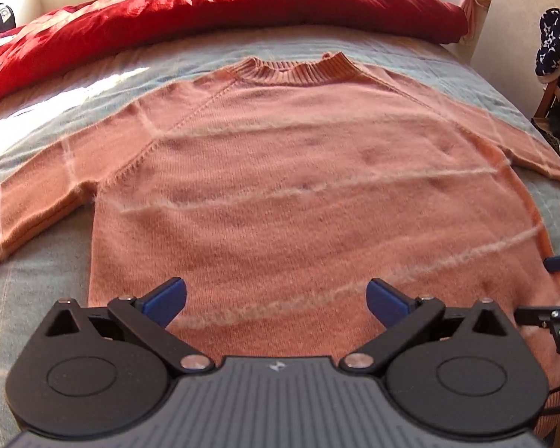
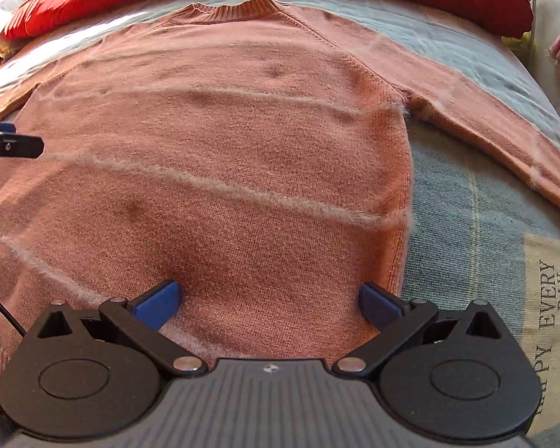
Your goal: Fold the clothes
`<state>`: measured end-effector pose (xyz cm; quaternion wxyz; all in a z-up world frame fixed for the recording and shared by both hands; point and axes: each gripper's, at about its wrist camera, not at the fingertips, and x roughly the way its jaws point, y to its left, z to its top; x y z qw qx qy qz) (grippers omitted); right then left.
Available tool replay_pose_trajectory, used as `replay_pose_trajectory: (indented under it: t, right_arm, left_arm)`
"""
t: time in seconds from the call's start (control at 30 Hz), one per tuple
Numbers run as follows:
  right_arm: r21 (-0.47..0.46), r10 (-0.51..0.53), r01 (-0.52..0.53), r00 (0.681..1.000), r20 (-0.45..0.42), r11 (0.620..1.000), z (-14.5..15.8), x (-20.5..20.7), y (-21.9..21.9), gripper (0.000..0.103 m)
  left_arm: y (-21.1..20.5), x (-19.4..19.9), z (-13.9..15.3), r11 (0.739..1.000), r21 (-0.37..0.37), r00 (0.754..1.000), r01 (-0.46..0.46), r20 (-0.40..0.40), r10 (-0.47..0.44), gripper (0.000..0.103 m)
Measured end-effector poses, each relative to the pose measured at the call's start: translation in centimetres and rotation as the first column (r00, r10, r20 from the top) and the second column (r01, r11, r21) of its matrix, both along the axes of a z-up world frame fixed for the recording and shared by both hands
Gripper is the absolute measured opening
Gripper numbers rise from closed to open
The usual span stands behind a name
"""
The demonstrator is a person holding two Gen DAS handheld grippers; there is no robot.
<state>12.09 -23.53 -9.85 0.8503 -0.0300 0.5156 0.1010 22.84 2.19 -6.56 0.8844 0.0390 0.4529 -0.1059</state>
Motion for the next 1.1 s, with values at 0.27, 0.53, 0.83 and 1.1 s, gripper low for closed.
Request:
replay_pose_trajectory:
  t: [0.27,0.53,0.83,1.1]
  right_arm:
    - [-0.008,-0.012,0.012,1.0,-0.001,1.0,0.0,0.1,0.1,0.103]
    - [-0.006,-0.021,0.022,0.999,0.025,1.0,0.0,-0.3,0.2,0.103]
    - [-0.015,-0.029,0.03,0.999,0.018,0.999,0.1,-0.1,0.3,0.103]
    - [0.051,-0.164,0.164,0.986,-0.012,0.985,1.6,1.3,0.2,0.103]
  left_arm:
    - [-0.2,2.8,-2.6,1.0,0.021,0.999,-0.011,-0.048,0.012,0.102]
    - [0.2,0.6,-2.0,0.999,0.049,0.999,-0.008,-0.043,0.01,0.102]
    - [1.2,0.1,-2.3,0.997,-0.016,0.994,-0.07,-0.089,0.069,0.102]
    - [4.0,2.9,-0.9,0.985,-0.112,0.992,-0.127,-0.022,0.126,0.102]
